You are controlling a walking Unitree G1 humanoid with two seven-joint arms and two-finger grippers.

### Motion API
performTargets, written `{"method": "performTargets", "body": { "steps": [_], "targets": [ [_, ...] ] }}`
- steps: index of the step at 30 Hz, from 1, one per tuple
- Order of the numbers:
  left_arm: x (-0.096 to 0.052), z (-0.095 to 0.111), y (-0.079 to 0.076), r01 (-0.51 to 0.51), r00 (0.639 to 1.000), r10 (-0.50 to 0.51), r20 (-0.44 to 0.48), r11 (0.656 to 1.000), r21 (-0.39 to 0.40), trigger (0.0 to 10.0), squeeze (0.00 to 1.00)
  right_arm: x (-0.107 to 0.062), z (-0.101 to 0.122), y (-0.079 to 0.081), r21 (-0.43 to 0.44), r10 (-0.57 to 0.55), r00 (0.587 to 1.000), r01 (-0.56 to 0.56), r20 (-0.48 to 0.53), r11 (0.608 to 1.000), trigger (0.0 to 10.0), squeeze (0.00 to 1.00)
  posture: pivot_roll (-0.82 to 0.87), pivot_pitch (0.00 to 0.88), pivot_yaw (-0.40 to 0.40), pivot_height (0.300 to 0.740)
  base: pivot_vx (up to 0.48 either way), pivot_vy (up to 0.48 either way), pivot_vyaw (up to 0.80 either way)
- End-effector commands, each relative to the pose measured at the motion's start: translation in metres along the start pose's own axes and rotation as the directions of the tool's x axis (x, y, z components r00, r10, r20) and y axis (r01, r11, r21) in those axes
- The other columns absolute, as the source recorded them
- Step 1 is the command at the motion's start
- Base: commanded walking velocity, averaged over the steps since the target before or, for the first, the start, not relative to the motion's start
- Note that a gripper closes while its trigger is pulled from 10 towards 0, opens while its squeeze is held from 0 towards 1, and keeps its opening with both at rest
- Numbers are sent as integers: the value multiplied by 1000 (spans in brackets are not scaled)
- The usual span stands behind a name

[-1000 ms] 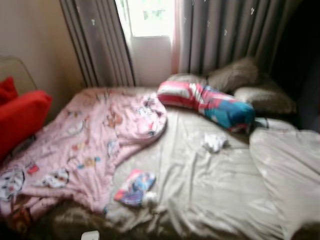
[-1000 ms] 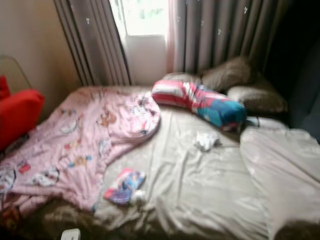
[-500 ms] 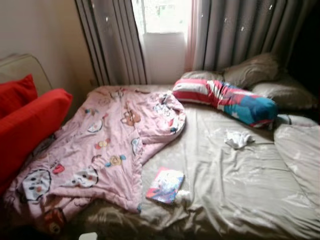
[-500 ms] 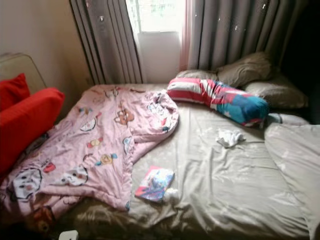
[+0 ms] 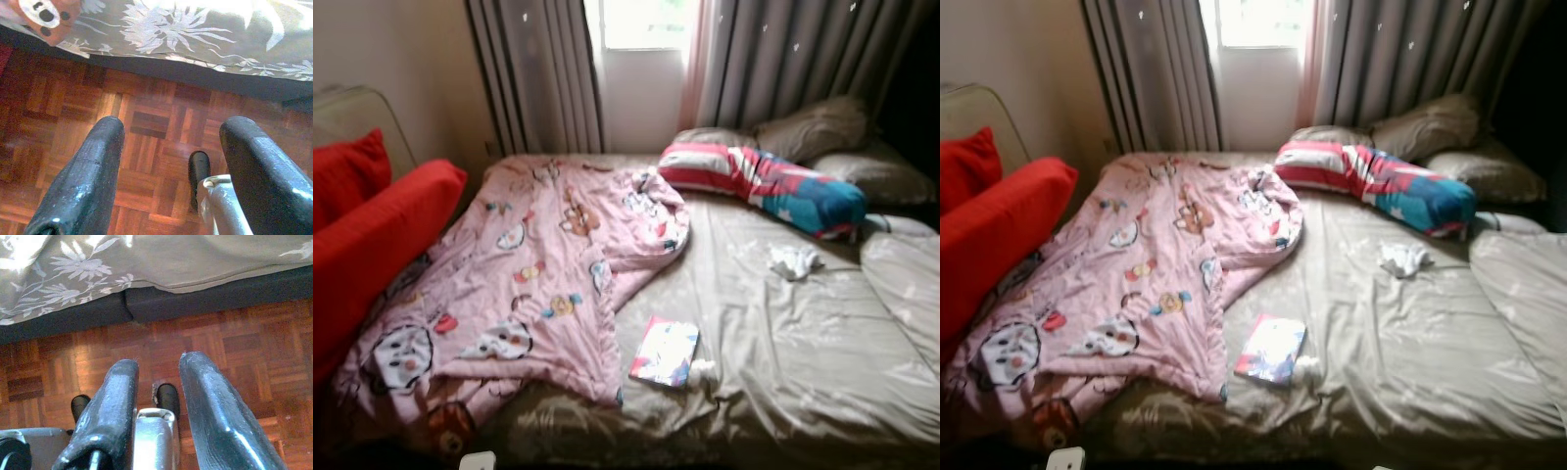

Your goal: Clean up the room

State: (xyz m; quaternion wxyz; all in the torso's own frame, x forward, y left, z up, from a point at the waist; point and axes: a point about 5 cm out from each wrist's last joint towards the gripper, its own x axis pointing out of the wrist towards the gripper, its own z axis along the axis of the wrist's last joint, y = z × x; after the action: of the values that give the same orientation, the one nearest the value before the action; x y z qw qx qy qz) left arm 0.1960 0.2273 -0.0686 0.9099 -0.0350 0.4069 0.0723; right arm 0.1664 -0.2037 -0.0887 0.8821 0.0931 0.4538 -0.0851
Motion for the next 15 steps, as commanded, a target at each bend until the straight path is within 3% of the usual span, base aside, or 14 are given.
{"method": "performTargets", "body": {
  "steps": [1,3,7,9,15],
  "targets": [
    [-1,-2,1,1,1000,-1,-11,1000,3,10000,0,0,0,-1,-9,-2,1000,2,5,1000,10000,0,-36,0,52,740,0,0,0],
    [-1,-2,1,2,1000,-2,-9,1000,1,10000,0,0,1,0,-30,3,1000,-3,9,1000,10000,0,-38,0,55,740,0,0,0],
    [0,-1,1,4,1000,-4,-6,1000,2,10000,0,2,2,12,-29,16,1000,-16,16,999,10000,0,-44,0,63,740,65,0,800],
    [0,0,1,6,1000,-6,-4,1000,4,10000,0,2,3,14,6,14,1000,-14,16,1000,10000,0,-45,0,65,740,285,0,0],
    [1,4,1,8,1000,-8,3,1000,7,10000,0,3,8,19,-17,30,999,-29,36,999,10000,0,-50,0,72,740,282,0,0]
  ]
}}
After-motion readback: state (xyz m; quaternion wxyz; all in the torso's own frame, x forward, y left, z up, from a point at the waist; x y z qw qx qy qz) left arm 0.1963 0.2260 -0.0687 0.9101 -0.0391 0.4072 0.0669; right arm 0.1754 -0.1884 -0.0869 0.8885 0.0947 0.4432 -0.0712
